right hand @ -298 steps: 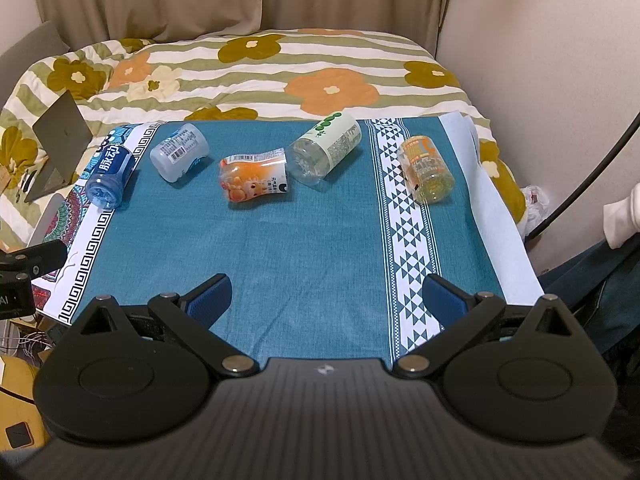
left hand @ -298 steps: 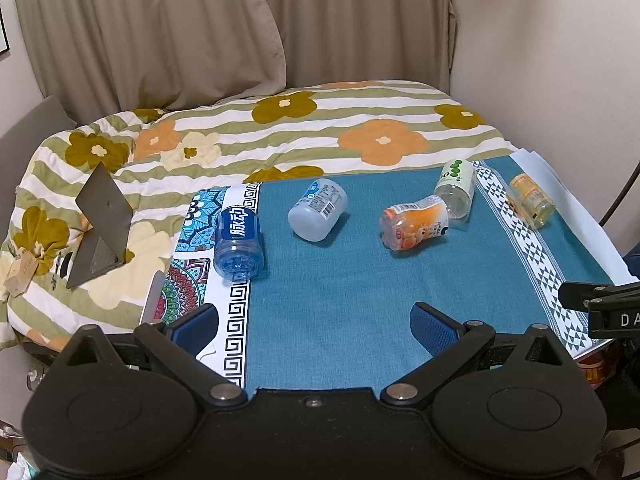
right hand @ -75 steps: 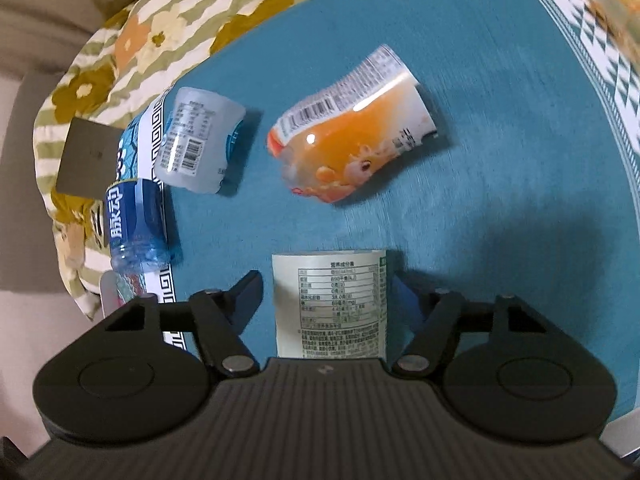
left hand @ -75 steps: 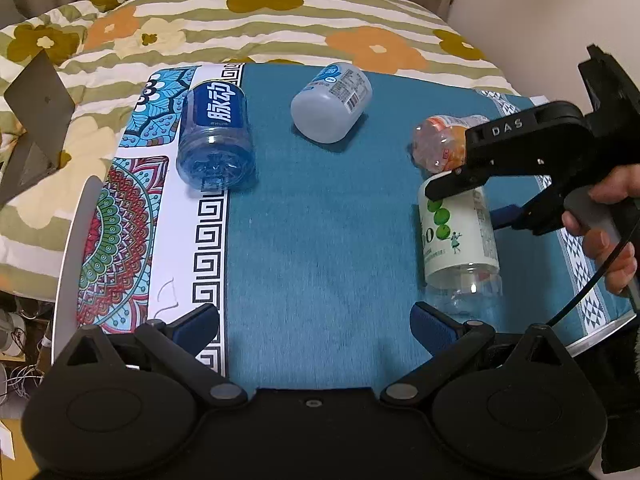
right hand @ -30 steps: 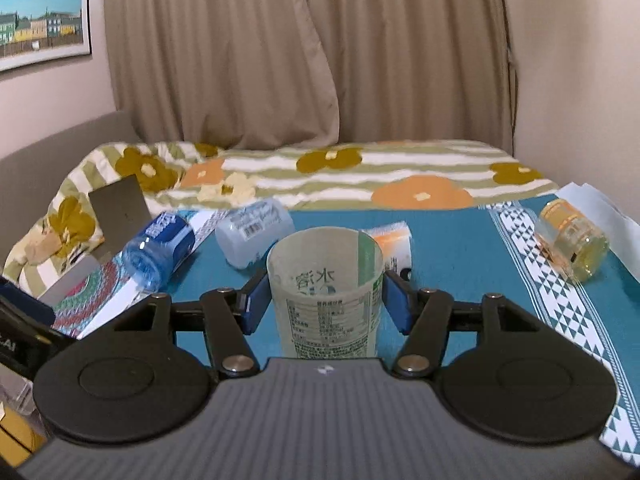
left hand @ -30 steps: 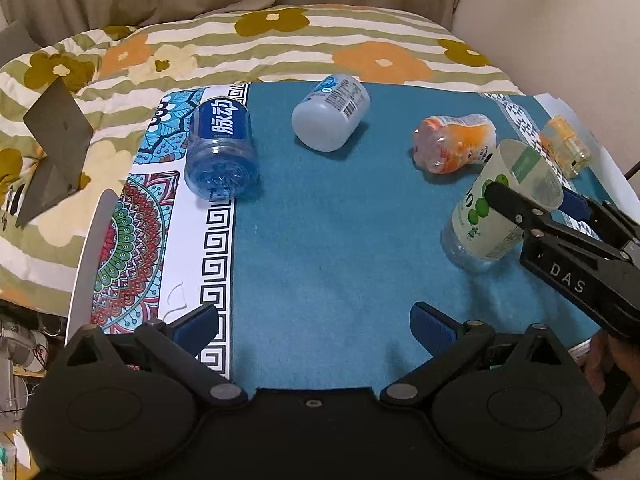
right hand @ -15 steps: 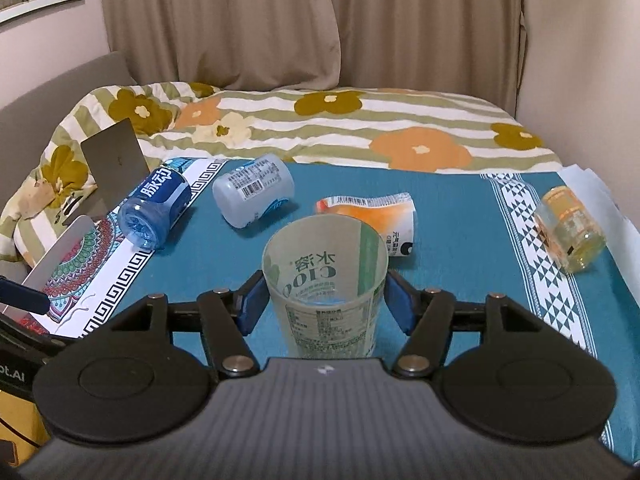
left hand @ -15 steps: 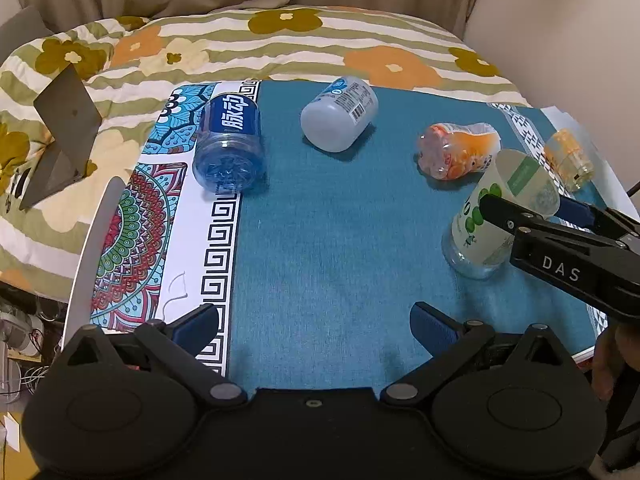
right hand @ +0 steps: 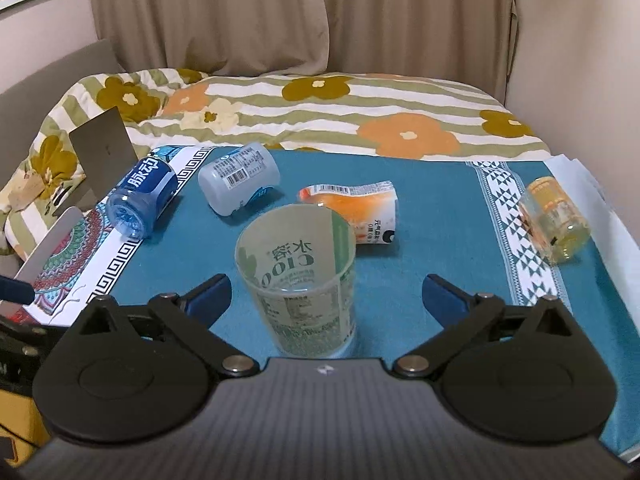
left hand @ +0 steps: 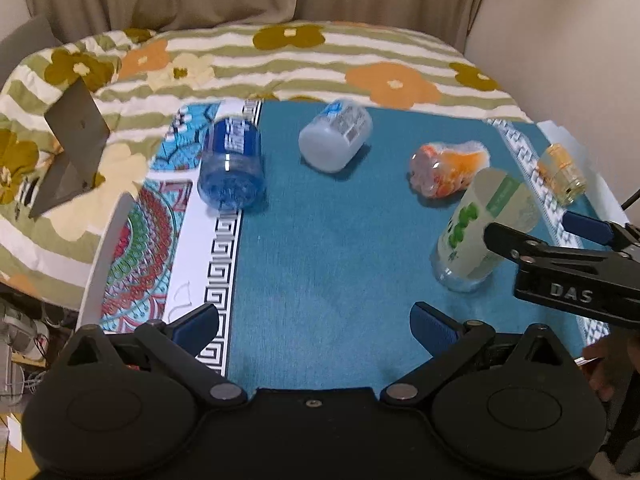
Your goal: Flip cup upright
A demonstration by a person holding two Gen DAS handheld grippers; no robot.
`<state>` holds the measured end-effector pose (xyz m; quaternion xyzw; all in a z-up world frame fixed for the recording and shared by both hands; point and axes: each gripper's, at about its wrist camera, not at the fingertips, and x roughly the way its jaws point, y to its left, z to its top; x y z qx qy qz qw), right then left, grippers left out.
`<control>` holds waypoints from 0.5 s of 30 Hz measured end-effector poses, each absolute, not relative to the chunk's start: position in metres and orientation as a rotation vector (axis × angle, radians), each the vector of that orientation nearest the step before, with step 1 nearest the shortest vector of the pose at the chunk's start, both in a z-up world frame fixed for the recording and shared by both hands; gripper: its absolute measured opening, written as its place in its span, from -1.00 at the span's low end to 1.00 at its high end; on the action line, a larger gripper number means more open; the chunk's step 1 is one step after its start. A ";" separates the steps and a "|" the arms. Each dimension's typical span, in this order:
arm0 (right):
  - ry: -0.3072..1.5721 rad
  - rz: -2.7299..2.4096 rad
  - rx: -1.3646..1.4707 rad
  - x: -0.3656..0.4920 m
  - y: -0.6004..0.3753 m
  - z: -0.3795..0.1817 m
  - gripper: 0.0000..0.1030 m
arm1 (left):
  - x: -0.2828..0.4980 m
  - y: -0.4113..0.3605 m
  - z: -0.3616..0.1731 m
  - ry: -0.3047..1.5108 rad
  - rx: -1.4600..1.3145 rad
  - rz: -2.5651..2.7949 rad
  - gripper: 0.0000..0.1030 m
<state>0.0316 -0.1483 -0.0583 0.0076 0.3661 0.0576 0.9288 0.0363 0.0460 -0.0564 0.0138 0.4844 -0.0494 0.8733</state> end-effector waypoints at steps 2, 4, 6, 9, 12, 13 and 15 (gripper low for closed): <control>0.761 0.118 0.008 0.028 -0.153 -0.044 1.00 | 0.031 0.043 -0.042 0.981 0.045 -0.102 1.00; 0.783 0.106 -0.011 0.023 -0.159 -0.026 1.00 | 0.027 0.040 -0.029 0.953 0.053 -0.100 1.00; 0.816 0.095 -0.018 0.019 -0.167 -0.009 1.00 | 0.024 0.038 -0.016 0.930 0.053 -0.102 1.00; 0.876 0.066 -0.037 0.011 -0.179 0.014 1.00 | 0.019 0.031 -0.002 0.897 0.062 -0.097 1.00; 0.910 0.036 -0.051 0.002 -0.190 0.029 1.00 | 0.015 0.022 0.003 0.885 0.076 -0.095 1.00; 0.918 0.028 -0.048 0.000 -0.194 0.032 1.00 | 0.013 0.021 0.003 0.881 0.075 -0.097 1.00; 0.944 0.018 -0.042 -0.004 -0.201 0.034 1.00 | 0.010 0.017 0.003 0.873 0.068 -0.096 1.00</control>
